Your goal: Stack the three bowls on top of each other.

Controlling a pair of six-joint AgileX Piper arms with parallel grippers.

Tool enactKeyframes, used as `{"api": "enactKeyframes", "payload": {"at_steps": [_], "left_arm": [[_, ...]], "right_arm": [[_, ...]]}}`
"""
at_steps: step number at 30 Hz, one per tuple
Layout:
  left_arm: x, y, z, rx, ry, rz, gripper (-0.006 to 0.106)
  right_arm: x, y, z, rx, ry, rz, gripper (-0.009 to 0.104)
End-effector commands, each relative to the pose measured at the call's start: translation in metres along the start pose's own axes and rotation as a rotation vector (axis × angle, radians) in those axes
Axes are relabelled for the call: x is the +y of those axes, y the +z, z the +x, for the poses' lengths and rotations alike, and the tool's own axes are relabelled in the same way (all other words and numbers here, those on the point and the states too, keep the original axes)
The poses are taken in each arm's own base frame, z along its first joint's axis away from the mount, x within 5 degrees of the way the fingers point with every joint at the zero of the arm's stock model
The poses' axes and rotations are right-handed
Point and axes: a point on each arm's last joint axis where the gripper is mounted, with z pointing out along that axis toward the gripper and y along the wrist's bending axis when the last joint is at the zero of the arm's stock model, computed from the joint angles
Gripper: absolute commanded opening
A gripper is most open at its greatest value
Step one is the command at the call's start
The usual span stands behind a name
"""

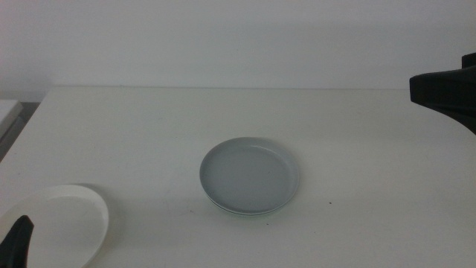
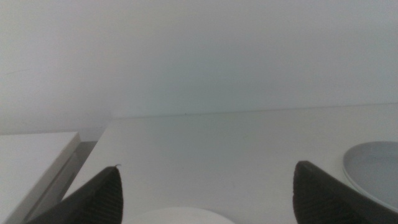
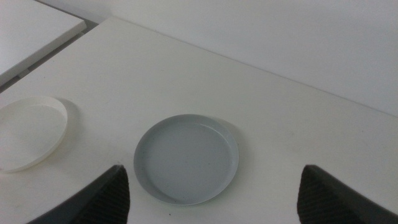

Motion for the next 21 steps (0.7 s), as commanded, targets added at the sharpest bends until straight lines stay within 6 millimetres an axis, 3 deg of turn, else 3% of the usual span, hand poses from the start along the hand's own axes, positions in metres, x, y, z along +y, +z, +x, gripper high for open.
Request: {"api": "enactKeyframes", "payload": {"at_steps": [1,4,5,8,9,13,17,21], "left_arm": [[0.001,0.0,-0.001,-0.016,-0.008,-0.018,0.094],[0.005,-0.001,-0.001,0.001,-0.011,-0.083,0.094],[0.006,-0.003,-0.01,-0.008,-0.012,-0.107,0.094],[0.009,-0.008,-0.047,0.092,-0.025,-0.169,0.094],[0.01,-0.008,-0.057,0.201,-0.043,-0.194,0.094],[0.013,-0.005,-0.122,0.455,-0.037,-0.225,0.094],[0.02,0.006,-0.157,0.616,-0.012,-0.225,0.094],[0.024,0.019,-0.161,0.799,-0.054,-0.189,0.094]], "right_arm": [[-0.001,0.0,0.001,-0.002,-0.01,0.008,0.092],[-0.001,0.0,0.001,-0.002,-0.01,0.008,0.092],[-0.001,0.0,0.001,-0.002,-0.01,0.008,0.092],[-0.001,0.0,0.001,-0.002,-0.01,0.008,0.092],[-0.001,0.0,0.001,-0.002,-0.01,0.008,0.092],[-0.001,0.0,0.001,-0.002,-0.01,0.008,0.092],[-0.001,0.0,0.001,-0.004,-0.01,0.009,0.092],[-0.001,0.0,0.001,-0.005,-0.008,0.007,0.092]]}}
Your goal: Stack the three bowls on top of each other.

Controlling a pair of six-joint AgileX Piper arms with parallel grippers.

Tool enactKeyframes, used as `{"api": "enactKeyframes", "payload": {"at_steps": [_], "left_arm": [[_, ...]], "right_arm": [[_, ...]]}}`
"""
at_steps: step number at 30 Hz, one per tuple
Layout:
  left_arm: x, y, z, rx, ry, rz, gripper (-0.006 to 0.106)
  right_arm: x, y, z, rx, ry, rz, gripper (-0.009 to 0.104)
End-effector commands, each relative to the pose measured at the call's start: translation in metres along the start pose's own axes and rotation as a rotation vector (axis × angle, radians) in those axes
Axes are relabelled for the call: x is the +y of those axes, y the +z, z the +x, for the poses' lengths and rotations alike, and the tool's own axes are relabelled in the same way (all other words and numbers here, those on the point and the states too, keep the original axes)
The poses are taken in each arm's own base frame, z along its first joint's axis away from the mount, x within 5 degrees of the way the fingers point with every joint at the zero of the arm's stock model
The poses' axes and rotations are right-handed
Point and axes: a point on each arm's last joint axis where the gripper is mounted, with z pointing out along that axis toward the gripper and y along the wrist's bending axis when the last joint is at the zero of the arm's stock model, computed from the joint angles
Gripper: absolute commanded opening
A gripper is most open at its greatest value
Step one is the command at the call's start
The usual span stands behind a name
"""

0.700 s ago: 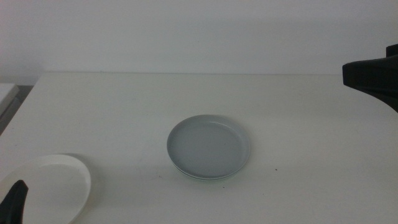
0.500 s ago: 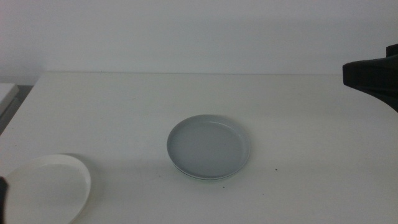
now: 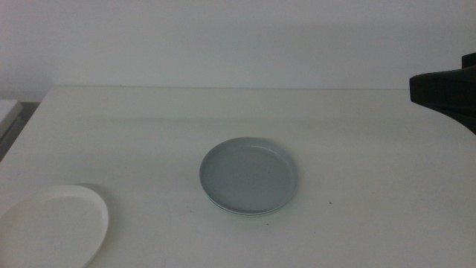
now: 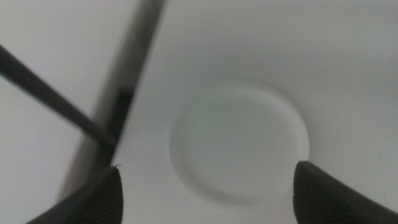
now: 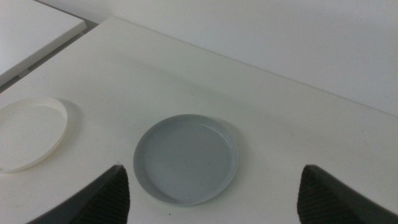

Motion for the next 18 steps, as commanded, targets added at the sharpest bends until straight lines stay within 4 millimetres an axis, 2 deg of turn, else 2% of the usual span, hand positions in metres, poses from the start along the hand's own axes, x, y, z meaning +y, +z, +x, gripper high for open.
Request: {"api": "enactKeyframes", "payload": {"at_steps": [1,9,13,18], "left_arm": [[0.0,0.009,-0.002,0.129,-0.006,0.031,0.094],[0.005,0.061,-0.017,0.317,0.011,0.079,0.094],[0.011,0.102,-0.025,0.442,-0.04,0.101,0.094],[0.025,0.154,-0.029,0.537,-0.029,0.227,0.094]], "right_arm": [[-0.001,0.0,0.001,-0.006,-0.008,0.008,0.092],[-0.001,0.0,0.001,-0.006,-0.008,0.008,0.092],[-0.001,0.0,0.001,-0.006,-0.007,0.006,0.092],[-0.001,0.0,0.001,-0.006,-0.007,0.006,0.092]]}}
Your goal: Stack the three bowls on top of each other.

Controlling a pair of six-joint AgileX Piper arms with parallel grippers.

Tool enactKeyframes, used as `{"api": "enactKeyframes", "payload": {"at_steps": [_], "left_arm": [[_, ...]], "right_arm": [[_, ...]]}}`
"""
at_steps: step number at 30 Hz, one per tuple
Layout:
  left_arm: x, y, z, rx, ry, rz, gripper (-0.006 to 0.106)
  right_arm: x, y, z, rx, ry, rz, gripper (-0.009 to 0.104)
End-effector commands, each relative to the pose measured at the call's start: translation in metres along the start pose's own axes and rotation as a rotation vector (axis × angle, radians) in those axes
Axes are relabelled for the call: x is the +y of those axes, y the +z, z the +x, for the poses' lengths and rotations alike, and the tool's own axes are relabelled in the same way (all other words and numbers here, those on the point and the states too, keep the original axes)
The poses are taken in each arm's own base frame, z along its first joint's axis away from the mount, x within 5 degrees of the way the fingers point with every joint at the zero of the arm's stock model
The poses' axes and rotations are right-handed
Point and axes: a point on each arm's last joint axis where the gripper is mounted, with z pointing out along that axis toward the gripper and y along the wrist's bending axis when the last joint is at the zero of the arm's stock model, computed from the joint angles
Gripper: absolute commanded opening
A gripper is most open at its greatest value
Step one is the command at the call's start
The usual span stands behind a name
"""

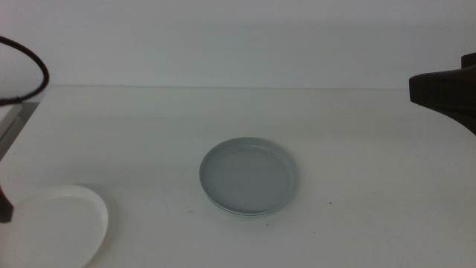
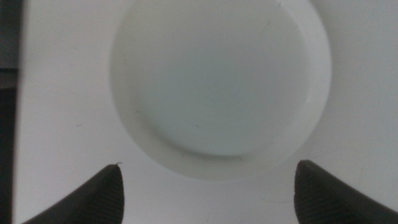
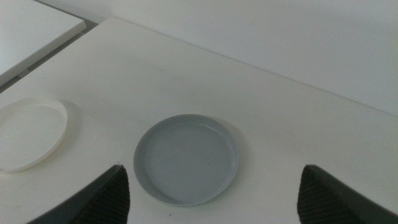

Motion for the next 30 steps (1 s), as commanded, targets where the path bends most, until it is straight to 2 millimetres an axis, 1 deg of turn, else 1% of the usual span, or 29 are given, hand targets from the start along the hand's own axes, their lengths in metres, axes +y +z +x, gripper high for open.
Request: {"api": "enactKeyframes", "payload": {"at_steps": [1,5,7,13,21,25,30], "left_arm": [[0.01,0.015,-0.011,0.022,0.012,0.05,0.094],[0.03,0.048,-0.024,0.074,0.029,0.049,0.094],[0.037,0.059,-0.029,0.075,0.021,0.025,0.094],[0.051,0.083,-0.039,0.115,0.029,-0.022,0.094],[0.061,0.114,-0.044,0.14,0.044,-0.022,0.093],[0.064,0.127,-0.046,0.148,0.018,-0.012,0.088],[0.065,0.135,-0.045,0.172,0.011,0.0,0.074]], "right_arm": [[-0.001,0.0,0.001,-0.006,-0.008,0.008,0.092],[-0.001,0.0,0.001,-0.006,-0.008,0.008,0.092],[-0.001,0.0,0.001,-0.006,-0.008,0.008,0.092],[-0.001,0.0,0.001,-0.006,-0.008,0.008,0.092],[-0.001,0.0,0.001,-0.006,-0.008,0.008,0.092],[-0.001,0.0,0.001,-0.006,-0.008,0.008,0.092],[-0.001,0.0,0.001,-0.006,-0.008,0.008,0.092]]}}
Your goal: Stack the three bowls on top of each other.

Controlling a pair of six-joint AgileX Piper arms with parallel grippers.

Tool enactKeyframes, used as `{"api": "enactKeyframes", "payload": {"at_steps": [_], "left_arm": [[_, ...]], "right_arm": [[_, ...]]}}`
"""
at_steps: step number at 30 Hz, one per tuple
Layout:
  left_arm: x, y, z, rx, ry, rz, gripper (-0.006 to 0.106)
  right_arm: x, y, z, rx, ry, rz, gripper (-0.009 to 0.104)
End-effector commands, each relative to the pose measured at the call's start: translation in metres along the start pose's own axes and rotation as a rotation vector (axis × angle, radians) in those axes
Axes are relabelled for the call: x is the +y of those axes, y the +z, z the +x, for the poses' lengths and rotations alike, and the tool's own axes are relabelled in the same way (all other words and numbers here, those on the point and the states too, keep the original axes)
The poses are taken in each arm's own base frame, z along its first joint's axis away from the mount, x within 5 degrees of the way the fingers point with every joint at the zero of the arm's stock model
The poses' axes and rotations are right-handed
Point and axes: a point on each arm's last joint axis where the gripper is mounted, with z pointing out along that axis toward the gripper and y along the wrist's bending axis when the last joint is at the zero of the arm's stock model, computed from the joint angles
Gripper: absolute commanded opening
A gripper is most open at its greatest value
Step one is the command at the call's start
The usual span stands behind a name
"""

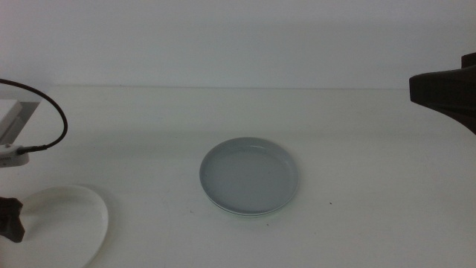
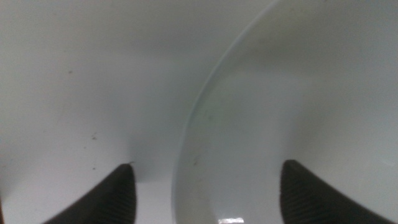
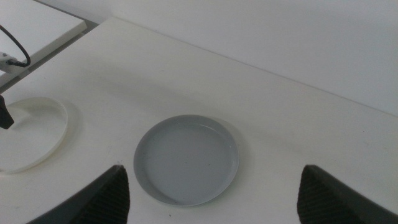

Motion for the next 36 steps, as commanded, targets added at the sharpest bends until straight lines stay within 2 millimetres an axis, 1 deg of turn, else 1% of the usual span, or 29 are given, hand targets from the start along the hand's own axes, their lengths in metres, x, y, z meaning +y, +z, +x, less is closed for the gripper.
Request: {"api": "enactKeyframes", "payload": {"at_steps": [1,3,6,11,13,17,19,21,22,24,27,28,30,31,32,34,36], "left_arm": [[0.001,-0.001,-0.002,-0.015,-0.014,0.004,0.07],[0.001,-0.001,-0.003,-0.027,-0.02,0.002,0.061],[0.001,-0.001,-0.004,-0.04,-0.025,0.001,0.042],[0.001,-0.001,-0.004,-0.04,-0.025,0.001,0.008],[0.001,-0.001,-0.004,-0.038,-0.025,0.002,-0.002],[0.0,-0.002,-0.003,-0.028,-0.025,0.013,-0.002],[-0.004,-0.011,-0.006,-0.031,-0.042,0.048,-0.002],[-0.01,-0.027,-0.013,-0.063,-0.076,0.099,-0.002],[-0.016,-0.041,-0.018,-0.094,-0.103,0.151,-0.002],[-0.027,-0.059,-0.023,-0.125,-0.107,0.225,-0.002],[-0.052,-0.09,-0.035,-0.165,-0.114,0.299,-0.002],[-0.064,-0.097,-0.041,-0.167,-0.103,0.31,-0.002],[-0.084,-0.108,-0.051,-0.182,-0.087,0.309,-0.002],[-0.101,-0.115,-0.057,-0.195,-0.054,0.304,-0.002],[-0.112,-0.116,-0.06,-0.203,-0.046,0.301,-0.002],[-0.142,-0.119,-0.071,-0.214,0.001,0.297,-0.002],[-0.171,-0.117,-0.079,-0.218,0.05,0.308,-0.002]], "right_arm": [[-0.001,0.0,0.001,-0.006,-0.008,0.008,0.092],[-0.001,0.0,0.001,-0.006,-0.008,0.008,0.092],[-0.001,0.0,0.001,-0.006,-0.008,0.008,0.092],[-0.001,0.0,0.001,-0.006,-0.008,0.008,0.092],[-0.001,0.0,0.001,-0.006,-0.008,0.008,0.092],[-0.001,0.0,0.001,-0.006,-0.008,0.008,0.092],[-0.001,0.0,0.001,-0.006,-0.008,0.008,0.092],[-0.001,0.0,0.001,-0.006,-0.008,0.008,0.092],[-0.001,0.0,0.001,-0.006,-0.008,0.008,0.092],[-0.001,0.0,0.001,-0.006,-0.008,0.008,0.092],[-0.001,0.0,0.001,-0.006,-0.008,0.008,0.092],[-0.001,0.0,0.001,-0.006,-0.008,0.008,0.092],[-0.001,0.0,0.001,-0.006,-0.008,0.008,0.092],[-0.001,0.0,0.001,-0.006,-0.008,0.008,0.092],[-0.001,0.0,0.001,-0.006,-0.008,0.008,0.092],[-0.001,0.0,0.001,-0.006,-0.008,0.008,0.092],[-0.001,0.0,0.001,-0.006,-0.008,0.008,0.092]]}}
